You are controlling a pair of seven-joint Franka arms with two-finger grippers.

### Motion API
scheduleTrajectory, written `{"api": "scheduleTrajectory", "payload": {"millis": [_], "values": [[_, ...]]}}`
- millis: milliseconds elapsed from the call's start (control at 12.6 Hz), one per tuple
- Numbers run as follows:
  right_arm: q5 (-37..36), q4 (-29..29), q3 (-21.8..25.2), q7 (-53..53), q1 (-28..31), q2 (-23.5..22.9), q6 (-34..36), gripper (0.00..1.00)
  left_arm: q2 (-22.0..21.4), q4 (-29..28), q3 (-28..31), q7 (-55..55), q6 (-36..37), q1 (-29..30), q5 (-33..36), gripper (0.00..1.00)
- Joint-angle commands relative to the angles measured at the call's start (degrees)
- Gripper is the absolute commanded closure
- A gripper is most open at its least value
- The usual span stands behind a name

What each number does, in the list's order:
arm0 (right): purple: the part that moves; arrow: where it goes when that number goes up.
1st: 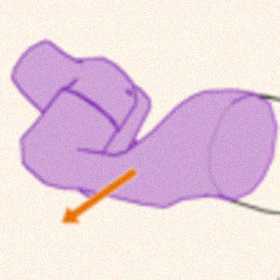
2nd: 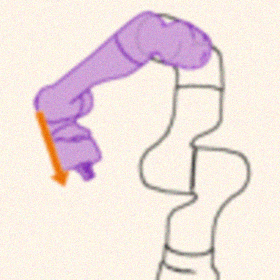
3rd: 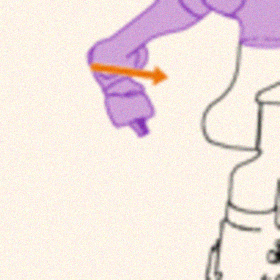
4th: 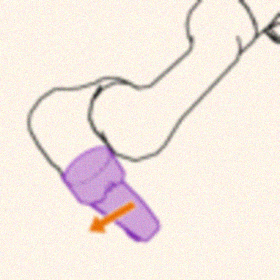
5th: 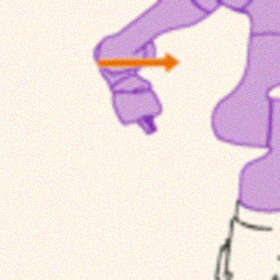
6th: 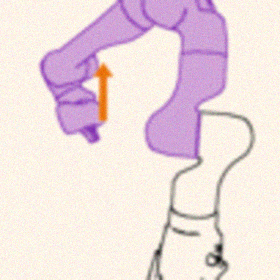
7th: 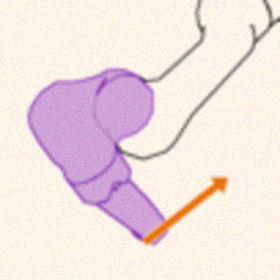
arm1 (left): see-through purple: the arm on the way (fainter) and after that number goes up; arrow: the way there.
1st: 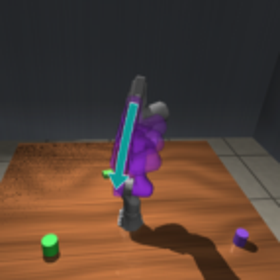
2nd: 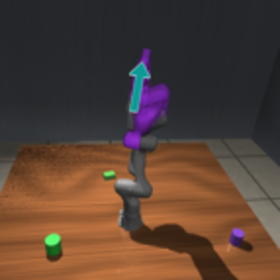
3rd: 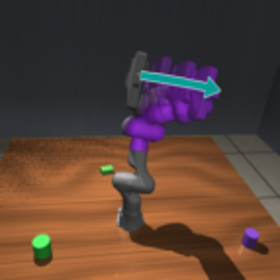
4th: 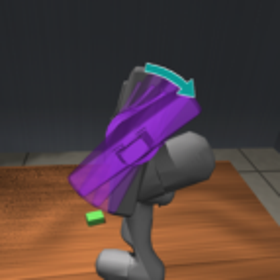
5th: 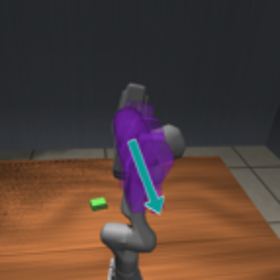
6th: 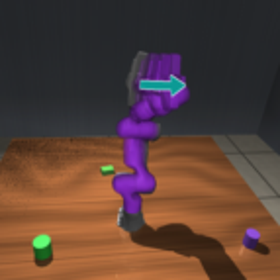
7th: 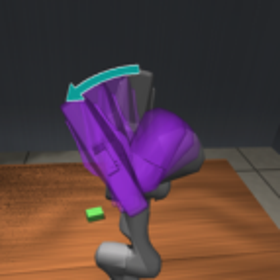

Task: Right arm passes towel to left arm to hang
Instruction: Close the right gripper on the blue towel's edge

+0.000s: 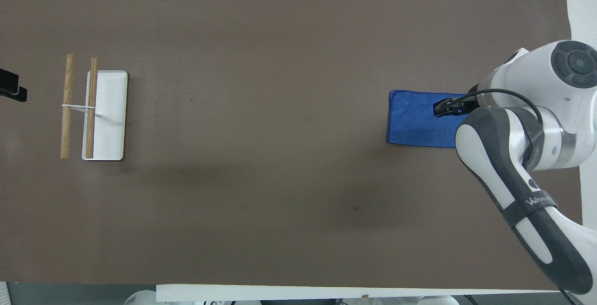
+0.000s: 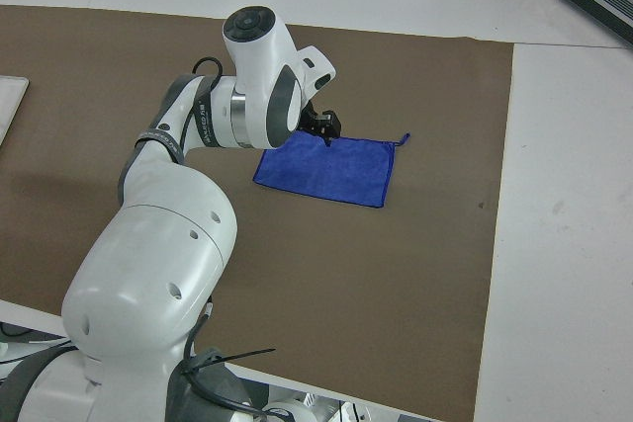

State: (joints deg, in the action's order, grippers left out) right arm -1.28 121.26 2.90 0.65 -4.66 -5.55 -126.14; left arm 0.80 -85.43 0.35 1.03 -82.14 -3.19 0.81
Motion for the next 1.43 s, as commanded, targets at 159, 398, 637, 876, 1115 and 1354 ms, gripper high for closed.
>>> {"api": "scheduleTrajectory", "payload": {"millis": [159,398,637,876,1115,1354], "values": [[0.75,6.0,-0.26,-5.13,3.25,-1.65,-6.66,0.06,-1.24,-1.14,-0.26,0.64,0.22,0.38,0.59,0.0],[0.84,5.74,-0.26,-4.87,3.34,-4.98,-9.91,0.11,-1.24,-1.14,-0.26,0.64,0.22,0.38,0.59,0.0],[0.84,5.65,-0.26,-4.78,2.9,-5.79,-11.15,0.11,-1.24,-1.14,-0.26,0.64,0.22,0.38,0.59,0.0],[0.84,5.83,-0.26,-4.96,2.9,-5.79,-11.15,0.2,-1.24,-1.14,-0.26,0.64,0.22,0.38,0.59,0.0],[0.93,6.09,-0.26,-5.22,2.9,-5.7,-11.06,0.46,-1.33,-1.23,-0.26,0.64,0.92,0.38,0.59,0.0],[0.84,5.92,-0.26,-5.31,2.81,-5.79,-10.71,0.83,-1.68,-1.4,-0.09,0.73,1.98,0.73,0.59,0.0]]}}
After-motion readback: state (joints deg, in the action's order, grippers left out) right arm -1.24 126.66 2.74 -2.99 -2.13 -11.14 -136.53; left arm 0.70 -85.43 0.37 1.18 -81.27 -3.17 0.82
